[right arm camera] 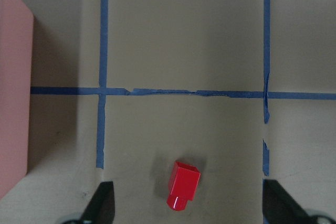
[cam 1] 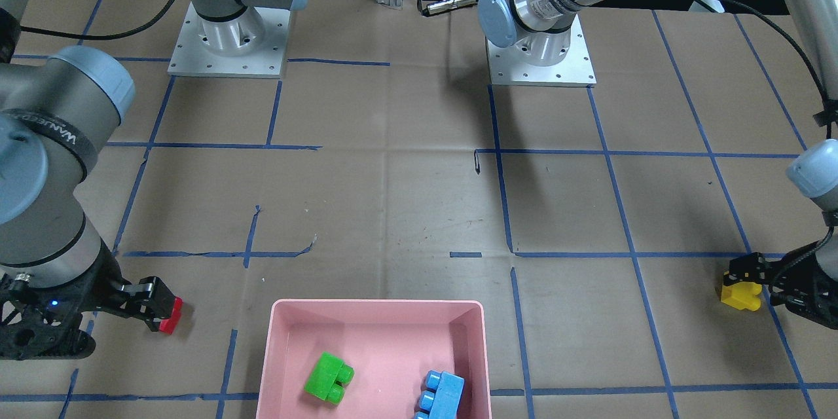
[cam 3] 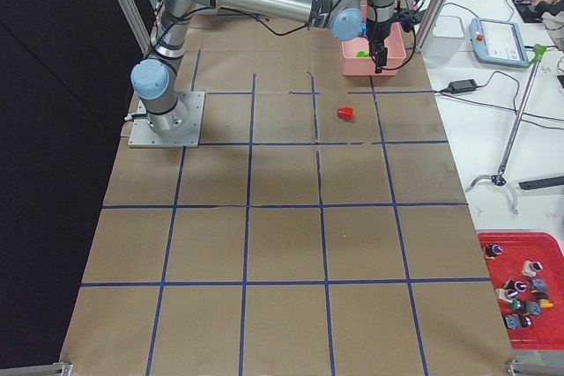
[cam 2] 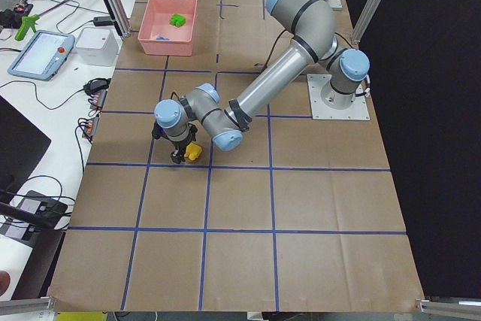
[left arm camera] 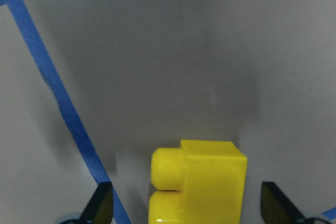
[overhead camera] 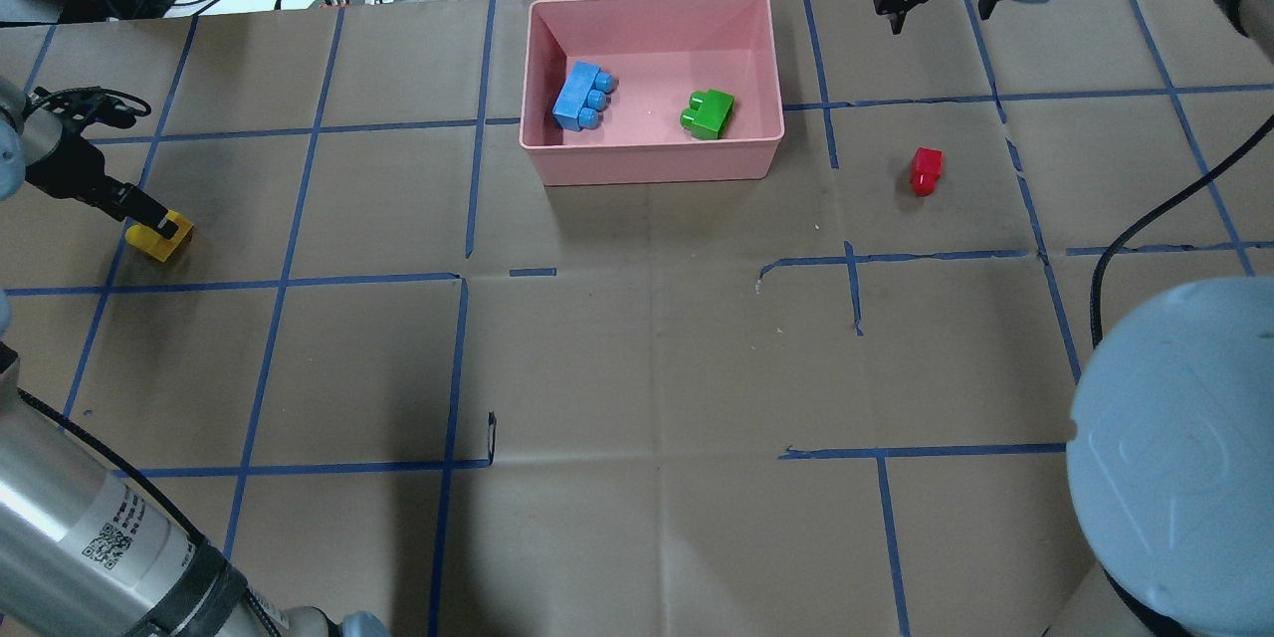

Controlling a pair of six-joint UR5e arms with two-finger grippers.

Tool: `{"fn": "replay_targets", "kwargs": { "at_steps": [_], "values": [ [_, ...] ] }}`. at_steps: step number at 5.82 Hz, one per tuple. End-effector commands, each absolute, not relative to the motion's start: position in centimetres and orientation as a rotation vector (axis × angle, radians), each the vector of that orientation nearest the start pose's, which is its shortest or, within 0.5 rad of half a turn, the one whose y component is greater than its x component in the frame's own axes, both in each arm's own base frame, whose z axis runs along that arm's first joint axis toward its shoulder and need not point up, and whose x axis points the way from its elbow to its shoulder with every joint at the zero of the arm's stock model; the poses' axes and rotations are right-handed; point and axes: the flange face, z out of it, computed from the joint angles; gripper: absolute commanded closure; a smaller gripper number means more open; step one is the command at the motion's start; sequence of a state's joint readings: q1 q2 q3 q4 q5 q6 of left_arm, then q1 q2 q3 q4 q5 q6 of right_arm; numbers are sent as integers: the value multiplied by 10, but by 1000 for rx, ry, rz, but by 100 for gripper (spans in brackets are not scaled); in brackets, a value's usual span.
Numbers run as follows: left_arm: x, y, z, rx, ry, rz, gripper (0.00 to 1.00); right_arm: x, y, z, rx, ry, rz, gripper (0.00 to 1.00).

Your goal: Put all blocks into box

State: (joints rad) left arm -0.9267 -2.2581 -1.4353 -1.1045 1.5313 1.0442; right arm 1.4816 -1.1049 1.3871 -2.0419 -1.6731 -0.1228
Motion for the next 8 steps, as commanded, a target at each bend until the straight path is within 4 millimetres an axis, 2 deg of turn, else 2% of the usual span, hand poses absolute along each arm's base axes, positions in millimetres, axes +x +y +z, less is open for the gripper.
{"fn": "replay_targets", "kwargs": {
  "at_steps": [1,2,3,4,6,7,8],
  "values": [
    [306,-631,173,640,3169,42,10,26,-658,283,63,3243,-275,1],
    [306,-633,176,642,3163,33,20,21,-652,254,73,3249,-312,1],
    [307,-635,177,645,3154,22,27,23,-637,222,79,3247,-271,1],
    [306,-636,178,647,3150,21,34,22,-629,209,85,3247,-261,1],
    [308,-640,181,672,3134,17,57,23,-634,200,96,3237,-248,1],
    [307,-641,191,672,3119,7,67,22,-641,198,96,3236,-255,1],
    [305,-644,213,672,3093,-28,73,22,-646,197,91,3236,-260,1]
  ]
}}
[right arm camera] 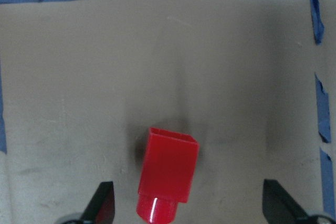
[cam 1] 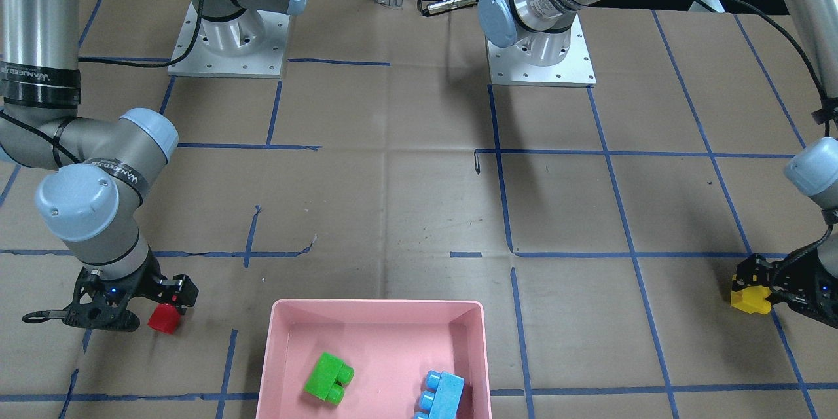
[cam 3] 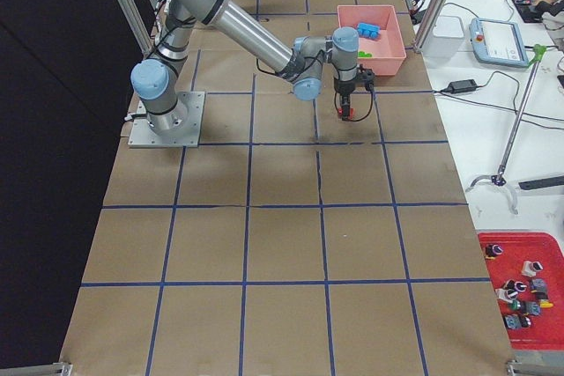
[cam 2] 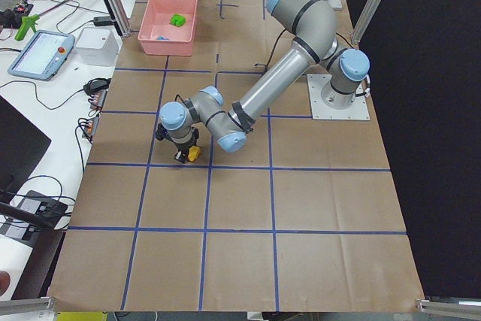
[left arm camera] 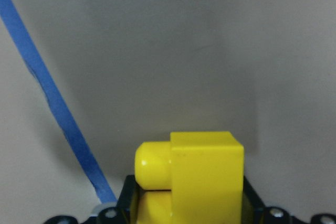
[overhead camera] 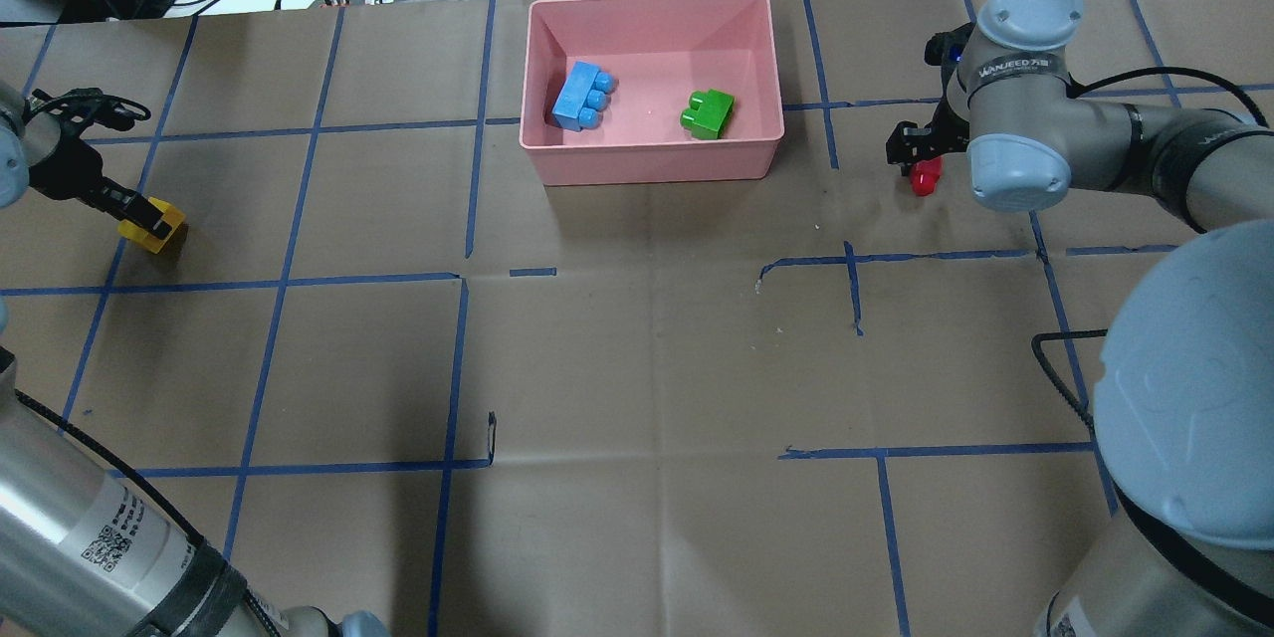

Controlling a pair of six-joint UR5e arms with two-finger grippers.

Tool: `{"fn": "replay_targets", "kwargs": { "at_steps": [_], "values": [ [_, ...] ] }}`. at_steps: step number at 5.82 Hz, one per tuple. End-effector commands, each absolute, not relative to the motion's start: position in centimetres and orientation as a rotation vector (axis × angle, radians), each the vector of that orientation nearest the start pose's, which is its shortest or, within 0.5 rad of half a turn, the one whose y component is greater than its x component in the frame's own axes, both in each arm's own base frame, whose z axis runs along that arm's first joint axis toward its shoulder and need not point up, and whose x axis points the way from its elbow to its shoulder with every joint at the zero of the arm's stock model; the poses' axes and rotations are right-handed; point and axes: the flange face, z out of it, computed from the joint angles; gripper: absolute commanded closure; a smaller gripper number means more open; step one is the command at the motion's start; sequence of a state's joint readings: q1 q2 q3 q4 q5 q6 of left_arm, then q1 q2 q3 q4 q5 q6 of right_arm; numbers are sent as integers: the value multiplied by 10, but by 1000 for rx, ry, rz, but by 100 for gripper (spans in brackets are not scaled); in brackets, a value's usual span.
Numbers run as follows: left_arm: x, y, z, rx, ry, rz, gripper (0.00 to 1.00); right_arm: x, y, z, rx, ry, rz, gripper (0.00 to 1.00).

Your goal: Put all blocks into box

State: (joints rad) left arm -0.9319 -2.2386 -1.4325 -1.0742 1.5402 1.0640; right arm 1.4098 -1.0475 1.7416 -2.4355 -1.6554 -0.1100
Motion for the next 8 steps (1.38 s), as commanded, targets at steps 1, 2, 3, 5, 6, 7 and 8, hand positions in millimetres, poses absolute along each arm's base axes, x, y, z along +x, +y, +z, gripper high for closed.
{"fn": "replay_targets", "kwargs": {
  "at_steps": [1,2,3,5,6,7,8],
  "values": [
    [292,-645,268,680,3049,-69,75,25,-648,194,86,3235,-256,1],
    [253,-647,328,716,3025,-85,75,25,-648,189,85,3235,-241,1],
    [202,-661,378,653,3007,-77,75,26,-647,187,87,3230,-237,1],
    [64,-698,434,336,3088,-45,75,27,-646,180,79,3233,-205,13],
    [-7,-704,432,138,3122,-53,75,27,-646,182,79,3233,-204,29],
    [-74,-709,422,-27,3138,-58,75,27,-647,185,78,3230,-212,52],
    [-146,-717,405,-134,3161,-102,75,30,-647,188,75,3201,-226,71]
  ]
}}
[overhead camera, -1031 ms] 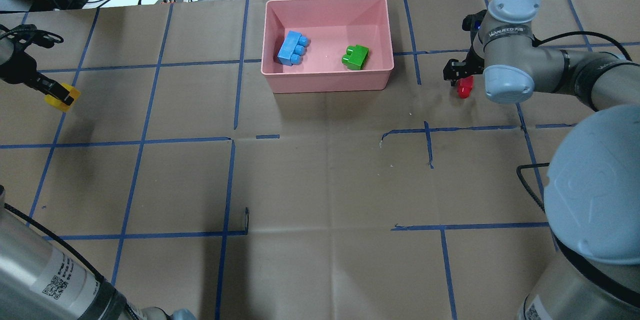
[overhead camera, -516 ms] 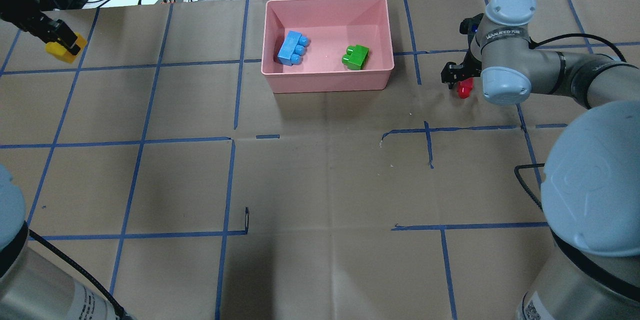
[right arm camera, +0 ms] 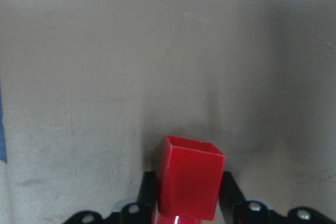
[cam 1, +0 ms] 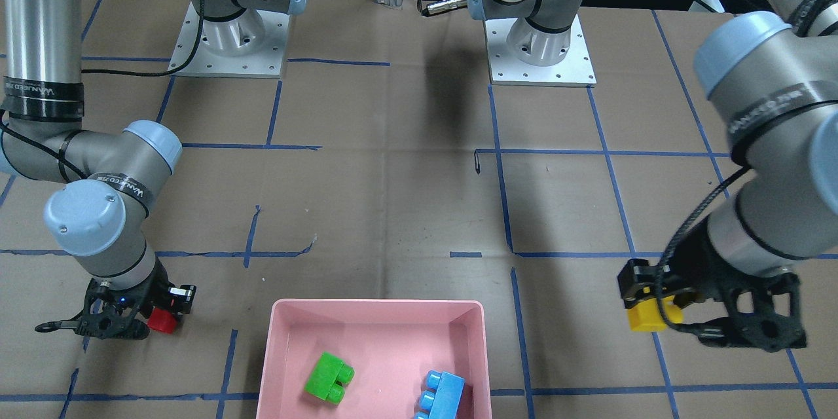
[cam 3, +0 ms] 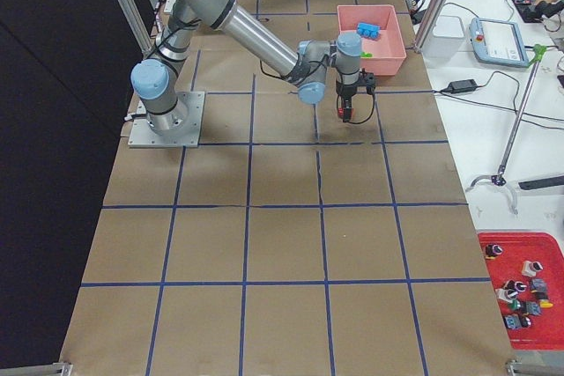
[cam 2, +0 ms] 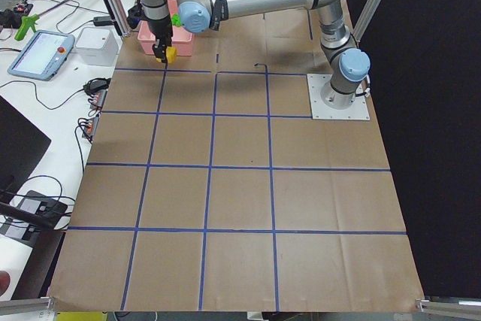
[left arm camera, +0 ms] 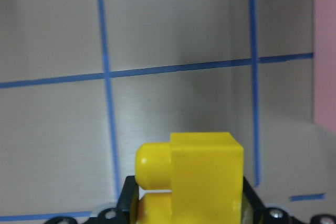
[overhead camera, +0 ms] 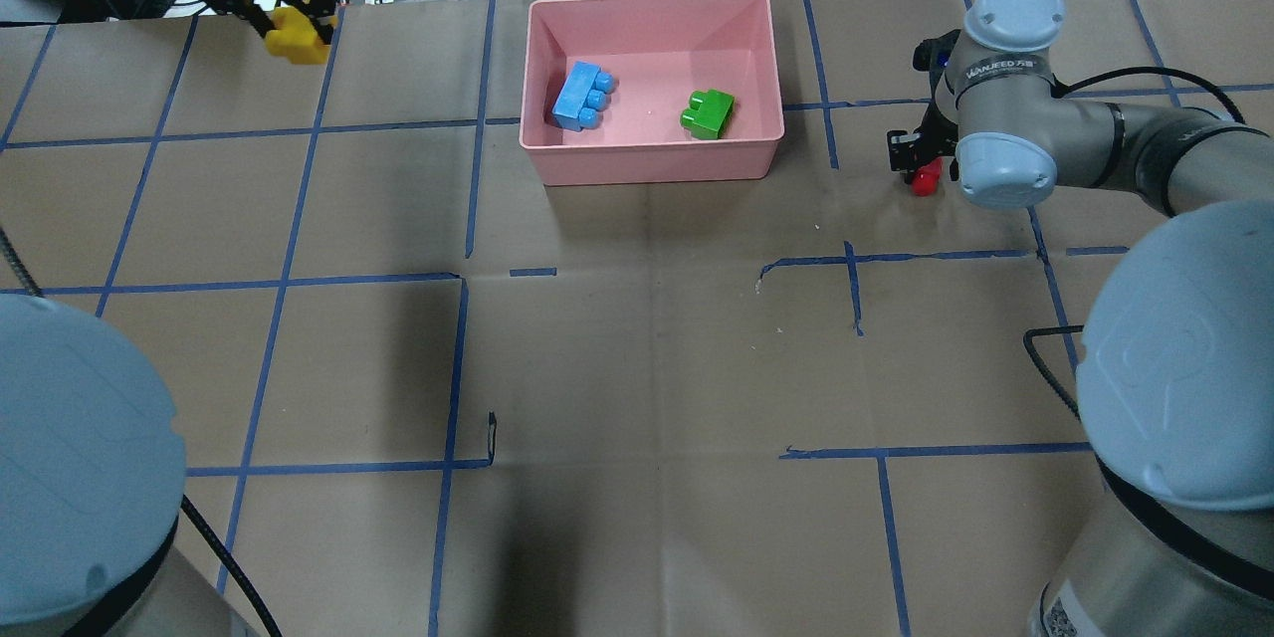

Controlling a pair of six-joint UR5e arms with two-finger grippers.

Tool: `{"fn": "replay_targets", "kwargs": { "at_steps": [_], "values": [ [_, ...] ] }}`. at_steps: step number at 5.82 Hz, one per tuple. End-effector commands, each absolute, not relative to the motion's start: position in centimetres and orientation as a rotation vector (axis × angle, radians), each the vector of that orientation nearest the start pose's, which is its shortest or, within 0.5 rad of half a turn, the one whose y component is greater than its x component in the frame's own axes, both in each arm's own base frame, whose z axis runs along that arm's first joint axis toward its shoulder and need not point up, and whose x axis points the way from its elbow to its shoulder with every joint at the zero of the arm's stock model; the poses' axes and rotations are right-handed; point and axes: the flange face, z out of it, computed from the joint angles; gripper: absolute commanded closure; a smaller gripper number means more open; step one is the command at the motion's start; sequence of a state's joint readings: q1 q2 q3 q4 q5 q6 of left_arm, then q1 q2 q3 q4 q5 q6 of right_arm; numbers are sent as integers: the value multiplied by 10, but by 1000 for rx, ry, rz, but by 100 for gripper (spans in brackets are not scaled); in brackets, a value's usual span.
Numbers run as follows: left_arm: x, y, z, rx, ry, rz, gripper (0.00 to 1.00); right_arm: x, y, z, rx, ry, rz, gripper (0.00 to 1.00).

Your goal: Put all blocks into box

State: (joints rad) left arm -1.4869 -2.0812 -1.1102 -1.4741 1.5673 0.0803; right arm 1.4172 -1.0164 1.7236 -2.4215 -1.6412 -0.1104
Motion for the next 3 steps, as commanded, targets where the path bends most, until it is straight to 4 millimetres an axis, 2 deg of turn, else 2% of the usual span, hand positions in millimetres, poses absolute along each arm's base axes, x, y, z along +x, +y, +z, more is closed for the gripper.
{"fn": "replay_targets", "kwargs": {
  "at_steps": [1,2,3],
  "values": [
    [-202,-732,373,-233,3168,-165,75,30,-647,193,79,3199,-234,91],
    [-245,-750,332,-322,3174,-232,75,29,-649,215,77,3202,-292,96],
    [-274,-764,302,-340,3178,-266,75,29,-650,258,69,3202,-367,97]
  ]
}}
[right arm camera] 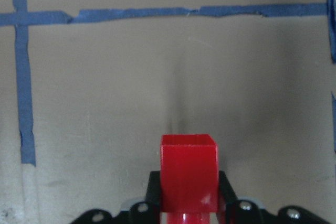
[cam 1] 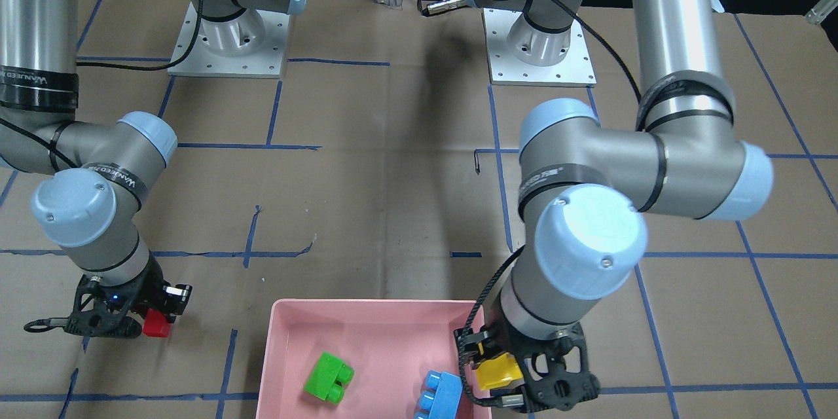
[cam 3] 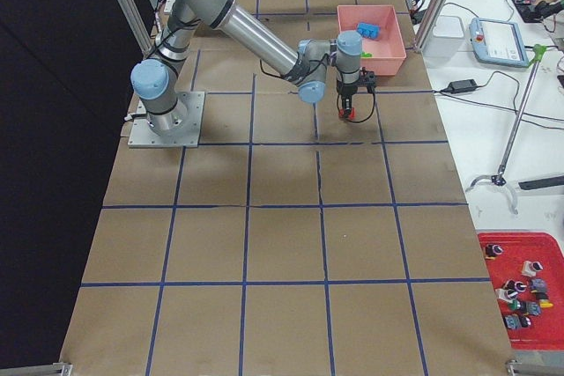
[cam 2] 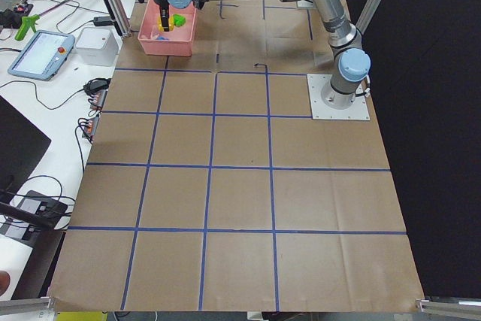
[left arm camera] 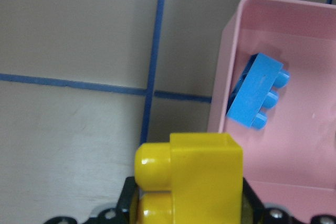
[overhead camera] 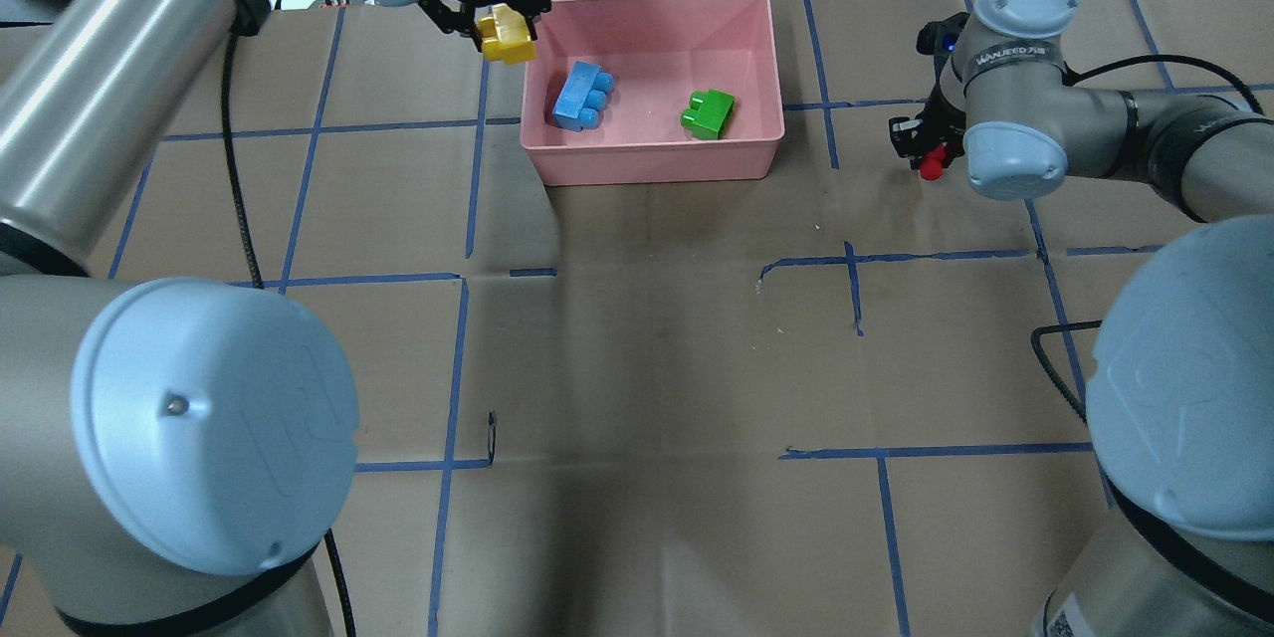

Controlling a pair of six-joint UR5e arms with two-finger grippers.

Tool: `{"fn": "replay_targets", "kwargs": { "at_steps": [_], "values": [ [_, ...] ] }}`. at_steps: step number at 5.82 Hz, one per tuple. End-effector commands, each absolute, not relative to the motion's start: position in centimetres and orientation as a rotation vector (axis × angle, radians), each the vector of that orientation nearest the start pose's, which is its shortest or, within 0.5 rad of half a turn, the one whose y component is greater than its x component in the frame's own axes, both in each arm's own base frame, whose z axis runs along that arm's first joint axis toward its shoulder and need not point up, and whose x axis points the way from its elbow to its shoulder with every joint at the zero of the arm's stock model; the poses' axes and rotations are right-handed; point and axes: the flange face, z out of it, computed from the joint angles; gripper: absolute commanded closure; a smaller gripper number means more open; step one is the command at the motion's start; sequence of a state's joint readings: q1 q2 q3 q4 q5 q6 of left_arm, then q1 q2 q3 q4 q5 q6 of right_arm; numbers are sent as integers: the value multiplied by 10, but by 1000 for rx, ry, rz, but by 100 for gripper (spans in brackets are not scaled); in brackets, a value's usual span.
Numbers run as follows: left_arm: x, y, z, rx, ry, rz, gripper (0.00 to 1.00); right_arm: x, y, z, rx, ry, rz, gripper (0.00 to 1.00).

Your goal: Put all blocks into box

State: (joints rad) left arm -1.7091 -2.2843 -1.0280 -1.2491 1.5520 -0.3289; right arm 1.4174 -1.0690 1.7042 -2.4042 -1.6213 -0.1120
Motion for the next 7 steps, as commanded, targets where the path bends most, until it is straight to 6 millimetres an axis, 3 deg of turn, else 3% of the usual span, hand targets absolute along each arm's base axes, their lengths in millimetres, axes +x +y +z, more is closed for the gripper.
{"fn": "replay_targets", "kwargs": {
  "at_steps": [1,2,3,4,5,6,7],
  "values": [
    [-286,-779,273,-333,3184,-294,75,29,-651,299,41,3200,-445,97],
    [-289,-788,254,-331,3183,-336,58,29,-654,334,-60,3209,-484,98],
    [-288,-786,263,-332,3178,-353,4,27,-662,368,-195,3218,-500,98],
    [-287,-780,285,-327,3179,-362,1,26,-670,407,-214,3217,-480,98],
    [-279,-767,326,-312,3177,-349,1,33,-676,433,-223,3211,-448,98],
    [-259,-746,379,-205,3169,-318,1,57,-678,448,-278,3201,-470,98],
    [-215,-726,412,-95,3156,-264,1,108,-674,449,-374,3175,-495,98]
  ]
}}
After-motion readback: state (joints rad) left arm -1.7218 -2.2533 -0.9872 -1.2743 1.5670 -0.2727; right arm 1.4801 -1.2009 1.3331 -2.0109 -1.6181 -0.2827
